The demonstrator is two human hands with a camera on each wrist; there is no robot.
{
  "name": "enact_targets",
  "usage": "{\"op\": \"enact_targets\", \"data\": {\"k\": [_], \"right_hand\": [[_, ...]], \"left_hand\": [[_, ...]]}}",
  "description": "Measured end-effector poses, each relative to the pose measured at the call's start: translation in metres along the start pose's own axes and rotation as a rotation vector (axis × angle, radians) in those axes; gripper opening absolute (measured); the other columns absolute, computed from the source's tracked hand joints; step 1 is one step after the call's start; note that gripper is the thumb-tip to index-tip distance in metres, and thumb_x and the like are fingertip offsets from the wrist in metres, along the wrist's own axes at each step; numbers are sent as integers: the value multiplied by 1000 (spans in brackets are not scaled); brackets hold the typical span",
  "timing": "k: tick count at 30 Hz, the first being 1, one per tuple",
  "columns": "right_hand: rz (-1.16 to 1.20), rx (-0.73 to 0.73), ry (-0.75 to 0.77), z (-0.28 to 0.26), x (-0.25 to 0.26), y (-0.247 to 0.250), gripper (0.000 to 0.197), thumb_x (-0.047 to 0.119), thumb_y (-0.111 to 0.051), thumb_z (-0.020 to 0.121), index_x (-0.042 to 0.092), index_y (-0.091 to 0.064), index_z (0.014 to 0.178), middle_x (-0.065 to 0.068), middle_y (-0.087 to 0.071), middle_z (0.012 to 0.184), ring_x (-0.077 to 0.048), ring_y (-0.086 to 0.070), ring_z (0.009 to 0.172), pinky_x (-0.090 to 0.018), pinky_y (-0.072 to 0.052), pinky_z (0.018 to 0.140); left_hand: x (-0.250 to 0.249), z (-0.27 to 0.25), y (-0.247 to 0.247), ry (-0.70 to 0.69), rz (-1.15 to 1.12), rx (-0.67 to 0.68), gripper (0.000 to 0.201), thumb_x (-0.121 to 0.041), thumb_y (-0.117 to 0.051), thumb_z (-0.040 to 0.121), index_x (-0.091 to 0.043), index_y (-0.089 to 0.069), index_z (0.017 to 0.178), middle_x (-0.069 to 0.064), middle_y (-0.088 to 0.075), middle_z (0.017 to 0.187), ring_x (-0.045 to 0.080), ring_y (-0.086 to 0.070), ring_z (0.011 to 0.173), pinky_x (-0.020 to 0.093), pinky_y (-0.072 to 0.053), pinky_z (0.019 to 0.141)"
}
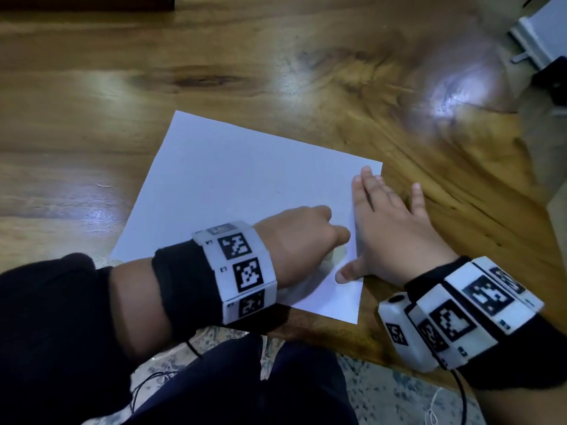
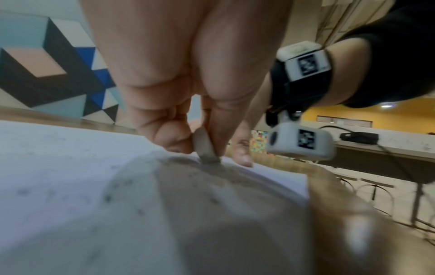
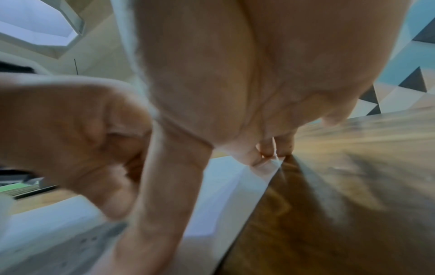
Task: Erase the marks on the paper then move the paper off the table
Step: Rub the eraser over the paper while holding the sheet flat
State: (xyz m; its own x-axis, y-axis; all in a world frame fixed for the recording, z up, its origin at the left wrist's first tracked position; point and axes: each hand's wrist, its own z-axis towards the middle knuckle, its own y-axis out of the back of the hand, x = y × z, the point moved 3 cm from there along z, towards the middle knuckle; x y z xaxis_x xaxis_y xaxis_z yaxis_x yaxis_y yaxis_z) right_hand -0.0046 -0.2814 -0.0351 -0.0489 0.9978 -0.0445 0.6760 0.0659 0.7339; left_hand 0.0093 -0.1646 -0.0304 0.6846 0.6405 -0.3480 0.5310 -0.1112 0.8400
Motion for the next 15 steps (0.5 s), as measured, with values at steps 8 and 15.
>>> {"op": "enact_targets", "data": {"k": [8,15], "right_hand": [[4,3,0,-1,0,1,141,70,-68,60,9,27,144,-2,35,151,-16,23,143,-54,15,112],[1,3,2,-1,0,1,141,71,-67,60,9,28,143,-2,36,150,-16,24,142,-54,15,112]], "left_hand": [[4,-9,3,-33,-15,47,10,-17,-44,86,-11,-51,88,5,-39,85,29,-49,77,32,-34,65],[0,-19,-10,-18,-30,134,7,-17,-46,87,-17,-50,93,2,-34,86,24,-43,76,33,-34,66]]}}
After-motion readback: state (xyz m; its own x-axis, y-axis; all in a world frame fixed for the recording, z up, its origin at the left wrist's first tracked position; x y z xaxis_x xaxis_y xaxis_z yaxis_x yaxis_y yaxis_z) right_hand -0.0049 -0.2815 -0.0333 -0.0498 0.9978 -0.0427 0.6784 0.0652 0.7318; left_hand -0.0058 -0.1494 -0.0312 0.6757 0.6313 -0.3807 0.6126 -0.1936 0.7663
